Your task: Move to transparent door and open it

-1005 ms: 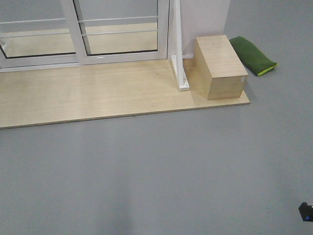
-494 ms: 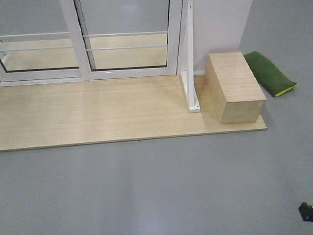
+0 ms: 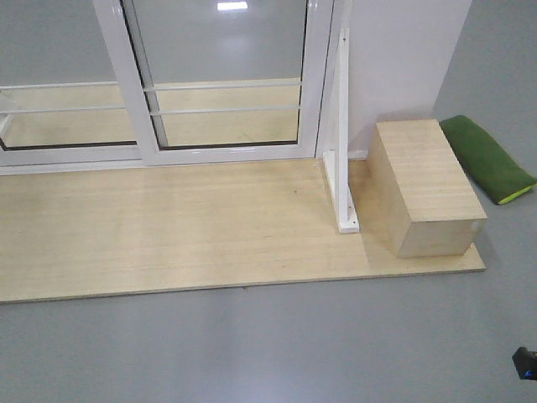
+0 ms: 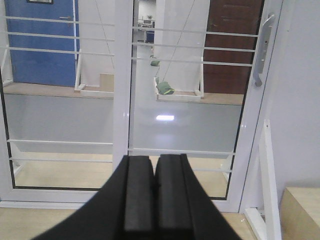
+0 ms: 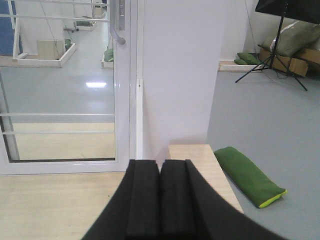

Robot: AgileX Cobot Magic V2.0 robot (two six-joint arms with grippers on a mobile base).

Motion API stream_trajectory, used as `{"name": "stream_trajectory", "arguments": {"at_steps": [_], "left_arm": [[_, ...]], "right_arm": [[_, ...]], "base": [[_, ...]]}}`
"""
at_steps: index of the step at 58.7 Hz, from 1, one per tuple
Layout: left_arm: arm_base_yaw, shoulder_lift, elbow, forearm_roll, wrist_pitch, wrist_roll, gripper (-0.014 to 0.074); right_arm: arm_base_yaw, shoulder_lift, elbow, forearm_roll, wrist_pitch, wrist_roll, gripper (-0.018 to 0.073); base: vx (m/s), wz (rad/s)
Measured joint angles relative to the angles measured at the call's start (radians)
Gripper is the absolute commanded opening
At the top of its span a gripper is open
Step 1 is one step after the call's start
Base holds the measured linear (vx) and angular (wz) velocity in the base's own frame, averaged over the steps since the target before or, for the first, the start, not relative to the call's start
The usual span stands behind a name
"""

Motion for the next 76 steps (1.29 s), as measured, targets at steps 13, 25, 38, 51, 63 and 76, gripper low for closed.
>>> {"name": "stream_trajectory", "arguments": {"at_steps": [13, 25, 38, 51, 63, 76], "left_arm": [[0.000, 0.000, 0.000, 0.000, 0.000, 0.000, -0.0003], [0.000, 0.000, 0.000, 0.000, 0.000, 0.000, -0.0003], [0.000, 0.000, 0.000, 0.000, 0.000, 0.000, -0.0003], [0.000, 0.000, 0.000, 0.000, 0.000, 0.000, -0.0003], [0.000, 0.000, 0.000, 0.000, 0.000, 0.000, -0.0003], [0.000, 0.000, 0.000, 0.000, 0.000, 0.000, -0.0003]], "right_arm": [[0.000, 0.000, 0.000, 0.000, 0.001, 0.000, -0.0006], [0.000, 0.000, 0.000, 0.000, 0.001, 0.000, -0.0006], [0.000, 0.000, 0.000, 0.000, 0.001, 0.000, -0.0006], [0.000, 0.000, 0.000, 0.000, 0.001, 0.000, -0.0006], [0.000, 0.000, 0.000, 0.000, 0.001, 0.000, -0.0006], [0.000, 0.000, 0.000, 0.000, 0.001, 0.000, -0.0006]], "base": [[0.40, 0.04], [0.38, 0.03], [0.37, 0.02], [0.36, 0.02], [0.35, 0.01], [0.33, 0.02]]}}
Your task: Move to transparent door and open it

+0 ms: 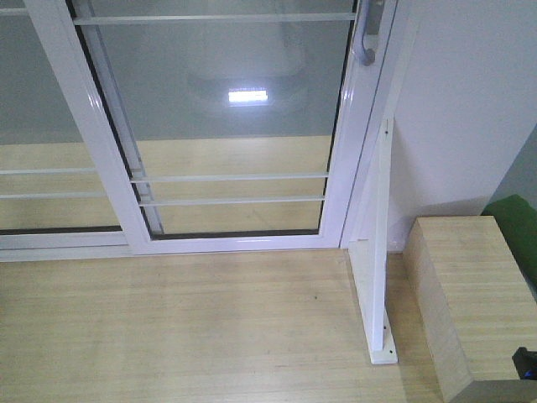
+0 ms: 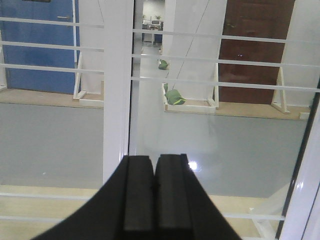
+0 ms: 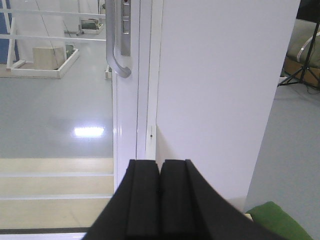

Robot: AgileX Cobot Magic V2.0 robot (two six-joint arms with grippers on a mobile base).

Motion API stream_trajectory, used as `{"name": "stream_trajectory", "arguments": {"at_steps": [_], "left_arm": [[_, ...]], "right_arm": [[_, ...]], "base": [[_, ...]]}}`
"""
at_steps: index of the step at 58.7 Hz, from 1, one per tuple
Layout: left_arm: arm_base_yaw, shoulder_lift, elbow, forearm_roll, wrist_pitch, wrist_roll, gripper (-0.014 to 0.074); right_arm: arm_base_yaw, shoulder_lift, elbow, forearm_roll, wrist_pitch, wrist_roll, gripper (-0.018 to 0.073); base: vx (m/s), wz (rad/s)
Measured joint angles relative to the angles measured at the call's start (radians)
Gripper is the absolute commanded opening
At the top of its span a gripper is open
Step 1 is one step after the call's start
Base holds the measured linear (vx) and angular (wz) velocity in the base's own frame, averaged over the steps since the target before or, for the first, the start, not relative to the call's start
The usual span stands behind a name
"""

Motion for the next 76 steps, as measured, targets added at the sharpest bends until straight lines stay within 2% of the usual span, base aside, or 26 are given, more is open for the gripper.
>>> {"name": "stream_trajectory", "arguments": {"at_steps": [34, 76], "left_arm": [[0.000, 0.000, 0.000, 0.000, 0.000, 0.000, -0.0003], [0.000, 0.000, 0.000, 0.000, 0.000, 0.000, -0.0003]], "right_arm": [[0.000, 0.000, 0.000, 0.000, 0.000, 0.000, -0.0006], [0.000, 0.000, 0.000, 0.000, 0.000, 0.000, -0.0006]], "base": [[0.24, 0.03], [0.10, 0.01]]}}
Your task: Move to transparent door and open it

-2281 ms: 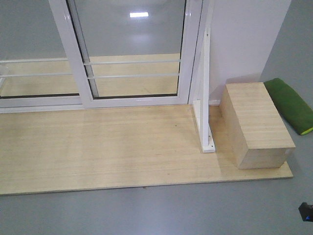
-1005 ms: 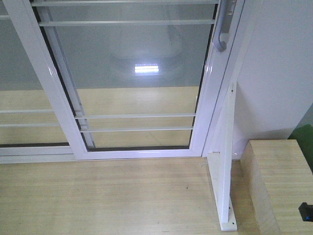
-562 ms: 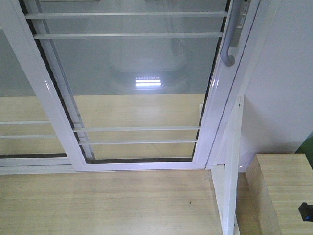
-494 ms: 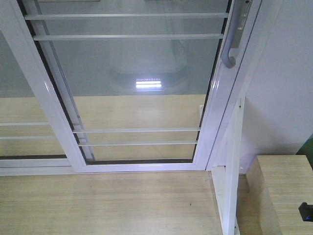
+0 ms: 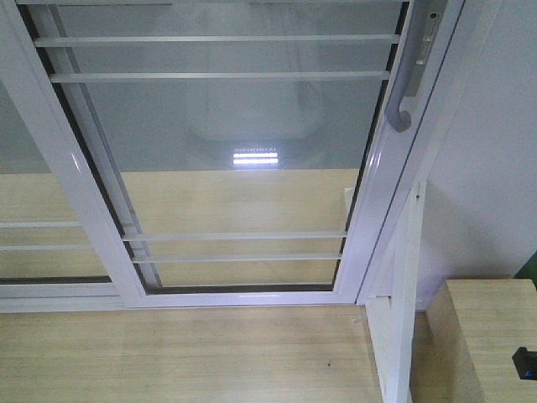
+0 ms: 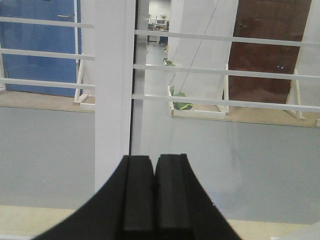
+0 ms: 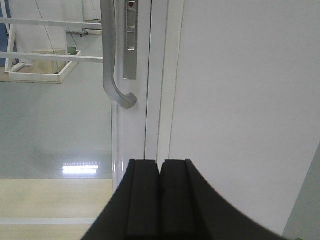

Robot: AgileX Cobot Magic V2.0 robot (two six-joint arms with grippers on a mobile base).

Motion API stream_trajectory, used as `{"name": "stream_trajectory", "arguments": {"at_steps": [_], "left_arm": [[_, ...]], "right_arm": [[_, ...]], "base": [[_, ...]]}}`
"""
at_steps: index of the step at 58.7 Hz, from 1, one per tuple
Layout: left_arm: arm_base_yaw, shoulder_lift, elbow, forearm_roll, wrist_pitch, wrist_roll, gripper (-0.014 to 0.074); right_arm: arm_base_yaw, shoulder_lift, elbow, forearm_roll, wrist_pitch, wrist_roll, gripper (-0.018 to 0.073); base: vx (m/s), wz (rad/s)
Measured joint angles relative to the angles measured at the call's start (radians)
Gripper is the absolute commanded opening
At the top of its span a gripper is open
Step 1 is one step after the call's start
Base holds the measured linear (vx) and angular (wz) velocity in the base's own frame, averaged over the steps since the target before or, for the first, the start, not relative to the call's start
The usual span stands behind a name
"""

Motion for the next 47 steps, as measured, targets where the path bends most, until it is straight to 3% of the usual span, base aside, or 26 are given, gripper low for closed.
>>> {"name": "stream_trajectory", "arguments": {"at_steps": [47], "left_arm": [[0.000, 0.000, 0.001, 0.000, 0.000, 0.000, -0.0003]], "right_arm": [[0.004, 0.000, 0.000, -0.001, 0.000, 0.000, -0.0006]], "base": [[0.03, 0.00]]}}
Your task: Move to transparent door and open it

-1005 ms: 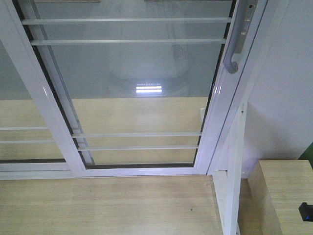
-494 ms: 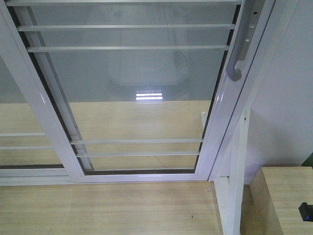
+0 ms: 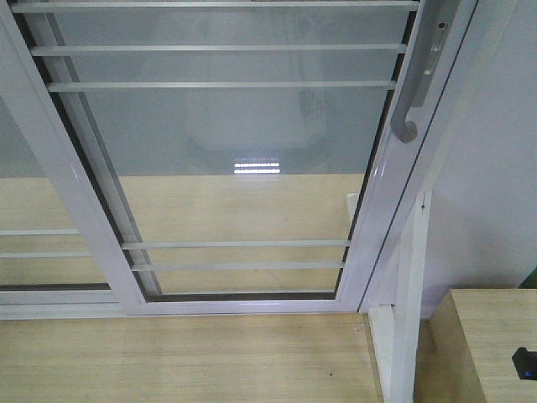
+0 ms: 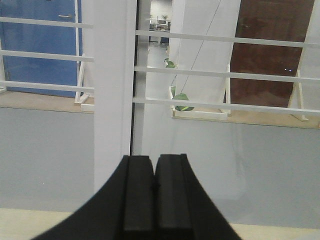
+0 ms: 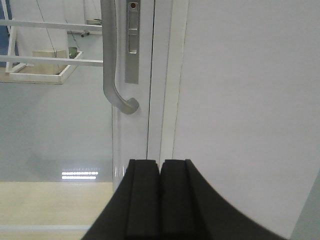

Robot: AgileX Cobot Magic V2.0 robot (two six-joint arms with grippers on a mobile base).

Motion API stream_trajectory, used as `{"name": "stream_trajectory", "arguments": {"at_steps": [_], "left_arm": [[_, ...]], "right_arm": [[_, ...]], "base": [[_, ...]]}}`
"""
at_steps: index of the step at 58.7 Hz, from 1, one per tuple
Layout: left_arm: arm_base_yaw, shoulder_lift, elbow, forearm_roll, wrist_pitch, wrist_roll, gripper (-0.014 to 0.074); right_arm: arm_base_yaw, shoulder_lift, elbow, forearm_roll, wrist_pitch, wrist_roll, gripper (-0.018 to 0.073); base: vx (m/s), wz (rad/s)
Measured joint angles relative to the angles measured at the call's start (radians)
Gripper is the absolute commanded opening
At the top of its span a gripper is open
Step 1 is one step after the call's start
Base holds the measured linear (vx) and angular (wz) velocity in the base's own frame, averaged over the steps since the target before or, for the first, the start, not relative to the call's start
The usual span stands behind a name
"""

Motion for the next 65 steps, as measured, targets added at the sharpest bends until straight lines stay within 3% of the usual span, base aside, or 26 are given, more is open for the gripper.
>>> {"name": "stream_trajectory", "arguments": {"at_steps": [65], "left_arm": [[0.000, 0.000, 0.000, 0.000, -0.001, 0.000, -0.0003]], "right_arm": [[0.001, 0.000, 0.000, -0.021, 0.001, -0.012, -0.0006]], "base": [[0.00, 0.00]]}}
